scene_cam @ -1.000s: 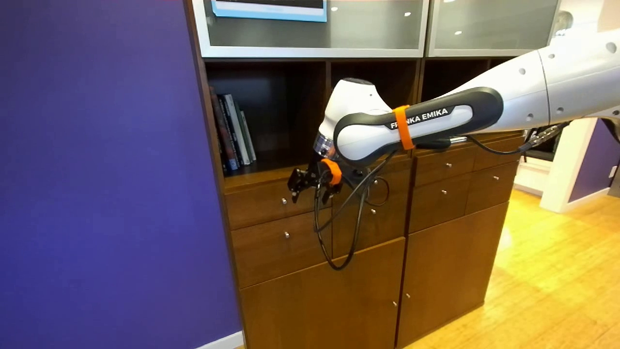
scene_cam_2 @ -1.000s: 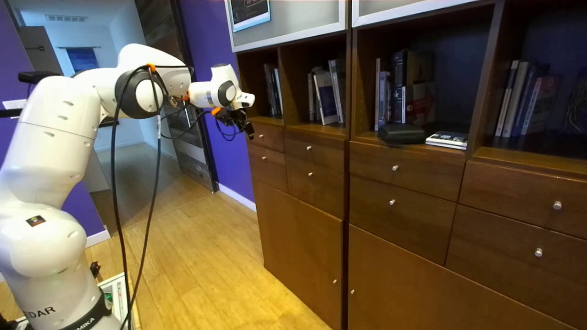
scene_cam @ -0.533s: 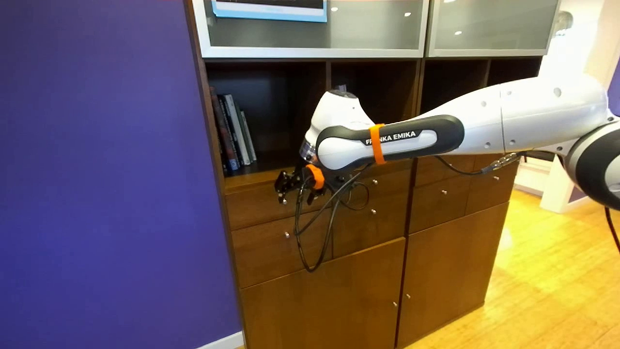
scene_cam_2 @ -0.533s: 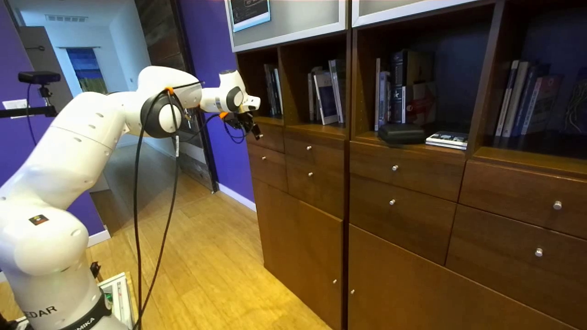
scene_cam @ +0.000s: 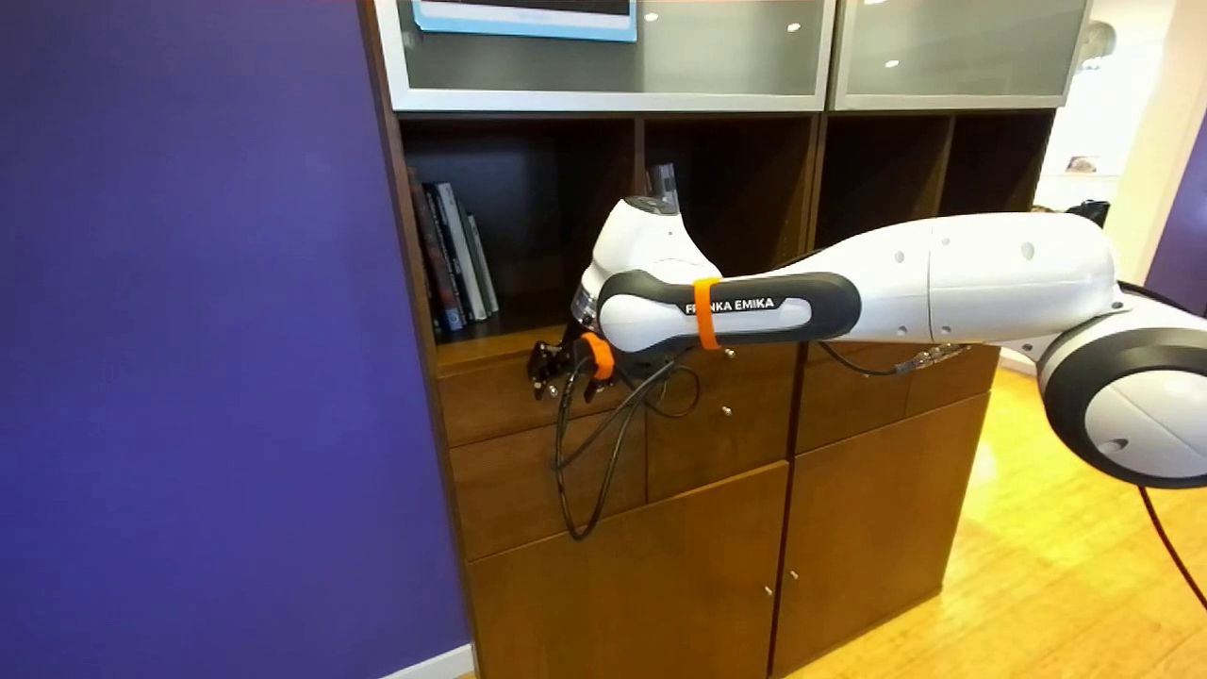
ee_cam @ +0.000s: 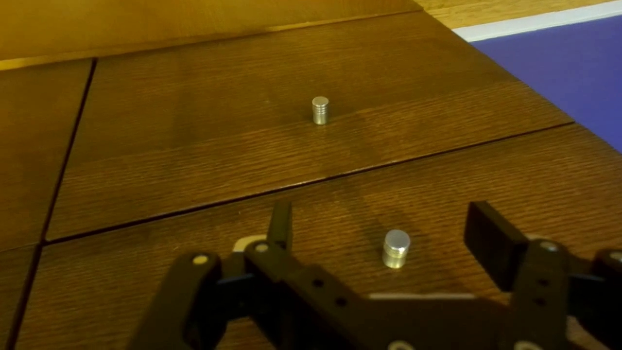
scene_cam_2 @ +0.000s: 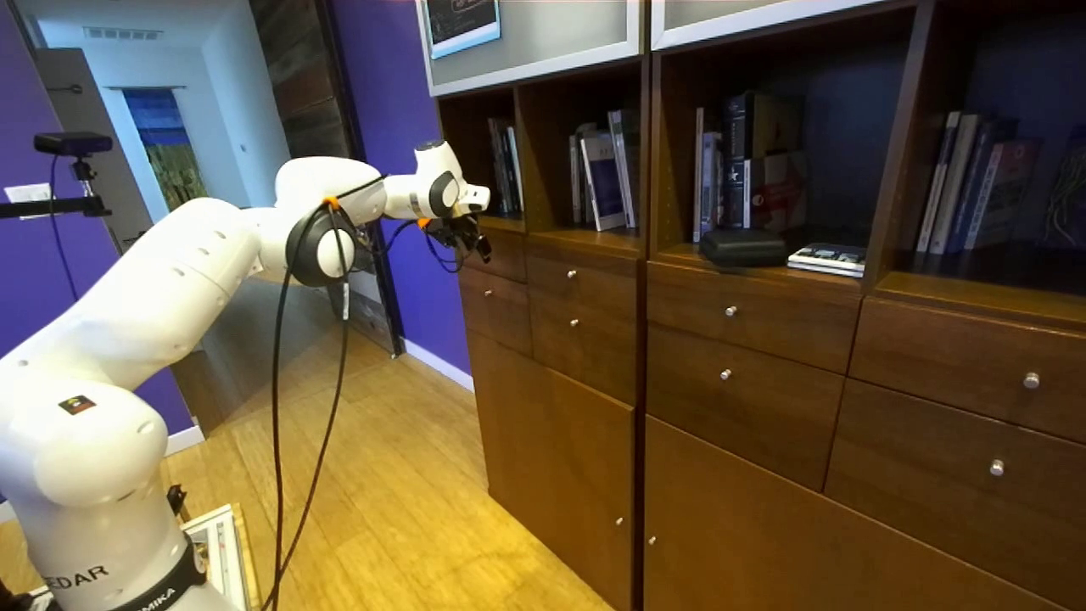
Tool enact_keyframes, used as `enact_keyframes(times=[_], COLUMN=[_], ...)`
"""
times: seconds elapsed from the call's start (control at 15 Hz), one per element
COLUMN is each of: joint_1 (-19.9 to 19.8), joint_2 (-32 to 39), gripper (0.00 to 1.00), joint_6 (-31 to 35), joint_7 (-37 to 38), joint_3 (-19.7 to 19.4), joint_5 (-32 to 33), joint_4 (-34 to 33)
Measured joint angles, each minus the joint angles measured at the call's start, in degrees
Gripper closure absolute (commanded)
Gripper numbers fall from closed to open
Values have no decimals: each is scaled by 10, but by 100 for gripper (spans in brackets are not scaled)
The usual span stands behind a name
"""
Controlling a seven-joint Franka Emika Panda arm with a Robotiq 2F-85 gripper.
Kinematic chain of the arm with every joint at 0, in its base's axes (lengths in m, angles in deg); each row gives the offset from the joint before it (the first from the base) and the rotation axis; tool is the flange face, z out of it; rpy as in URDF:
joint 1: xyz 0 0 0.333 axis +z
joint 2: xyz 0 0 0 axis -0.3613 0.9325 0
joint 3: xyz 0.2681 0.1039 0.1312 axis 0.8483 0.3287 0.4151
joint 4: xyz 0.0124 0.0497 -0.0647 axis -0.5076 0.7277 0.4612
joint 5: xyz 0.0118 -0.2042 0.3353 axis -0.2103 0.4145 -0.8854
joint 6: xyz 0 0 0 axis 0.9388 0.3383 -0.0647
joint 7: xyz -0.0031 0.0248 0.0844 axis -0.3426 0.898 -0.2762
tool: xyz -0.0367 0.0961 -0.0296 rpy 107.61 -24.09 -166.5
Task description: Pull the top drawer on the far left until its fully open
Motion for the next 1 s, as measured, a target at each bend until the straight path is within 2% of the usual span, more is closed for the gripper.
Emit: enact_keyframes(times=[0.27,0.53,0.67,0.8,1.0], joint_1=[13,21,23,23,26], joint_2=[29,51,55,62,74], gripper=[70,96,99,95,95], joint_6=[0,-9,-12,-26,-67], joint_7=[0,0,0,-1,-1], joint_3=[-24,-29,-29,-30,-30], joint_5=[0,-1,0,-1,-3], joint_4=[-48,-90,-97,-113,-147])
